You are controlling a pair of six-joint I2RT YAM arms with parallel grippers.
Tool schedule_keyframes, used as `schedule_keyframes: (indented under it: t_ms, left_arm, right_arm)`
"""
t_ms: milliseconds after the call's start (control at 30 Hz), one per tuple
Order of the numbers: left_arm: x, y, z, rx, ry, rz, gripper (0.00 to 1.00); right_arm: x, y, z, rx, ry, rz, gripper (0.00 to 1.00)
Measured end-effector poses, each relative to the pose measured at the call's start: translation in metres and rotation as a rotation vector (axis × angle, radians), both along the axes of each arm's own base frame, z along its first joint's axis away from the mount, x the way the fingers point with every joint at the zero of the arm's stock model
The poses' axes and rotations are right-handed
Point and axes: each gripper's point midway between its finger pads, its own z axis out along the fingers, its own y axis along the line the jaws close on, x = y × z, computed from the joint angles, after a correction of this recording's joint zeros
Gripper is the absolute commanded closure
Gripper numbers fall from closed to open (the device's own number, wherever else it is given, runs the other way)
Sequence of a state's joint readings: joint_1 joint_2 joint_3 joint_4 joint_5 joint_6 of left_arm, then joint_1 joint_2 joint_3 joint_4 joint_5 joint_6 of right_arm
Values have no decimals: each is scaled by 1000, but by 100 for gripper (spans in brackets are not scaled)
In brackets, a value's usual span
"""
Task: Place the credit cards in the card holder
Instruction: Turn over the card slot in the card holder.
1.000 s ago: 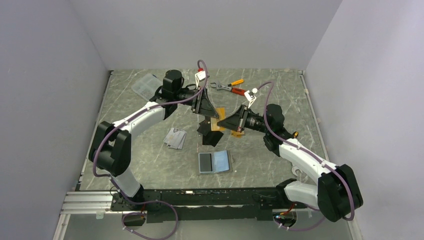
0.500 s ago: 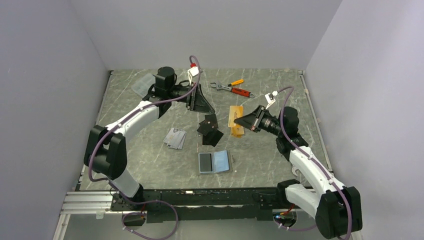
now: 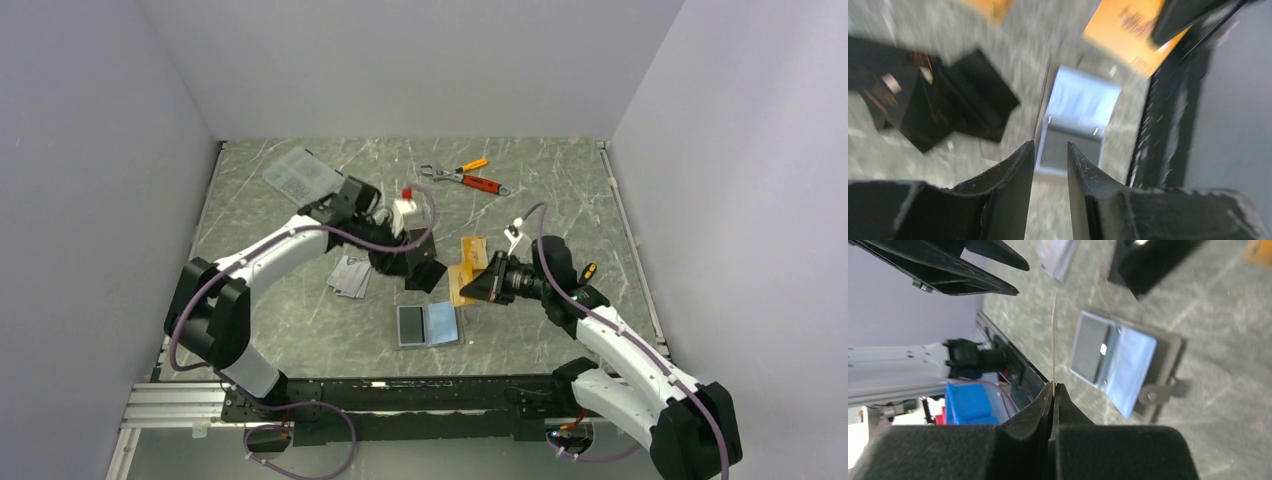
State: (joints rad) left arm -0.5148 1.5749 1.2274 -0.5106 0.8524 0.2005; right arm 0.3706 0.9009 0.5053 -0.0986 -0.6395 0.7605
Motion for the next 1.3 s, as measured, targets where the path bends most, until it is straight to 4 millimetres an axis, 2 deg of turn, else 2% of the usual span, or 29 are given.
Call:
schedule_keyframes:
  t_ms: [67, 133, 200, 267, 433, 567, 833, 1300]
  left_arm:
    - [-16, 15, -49, 148, -16, -19, 65]
    - [-34, 28, -83, 265, -25, -49, 66]
    - [-46, 34, -102, 340, -44, -80, 66]
    - [-54, 34, -112, 388, -72, -114, 67]
    - [-51, 31, -123, 434, -122, -132, 68]
    - [-48, 32, -129, 460, -137, -126, 69]
    - [-47, 30, -134, 488, -165, -131, 70]
    - [-45, 31, -136, 503, -176, -126, 72]
  right_arm:
    - [-12, 2, -19, -49, 48, 13, 100]
    - [-22, 1, -38, -109, 97, 16, 100]
    - [-29, -1, -54, -161, 130, 14, 100]
    - [-34, -3, -65, -194, 147, 8, 100]
    - [-36, -8, -86, -256, 182, -15, 100]
    - [-34, -12, -95, -292, 190, -34, 100]
    - [-31, -15, -99, -321, 178, -52, 100]
    - [-37, -7, -104, -328, 177, -13, 100]
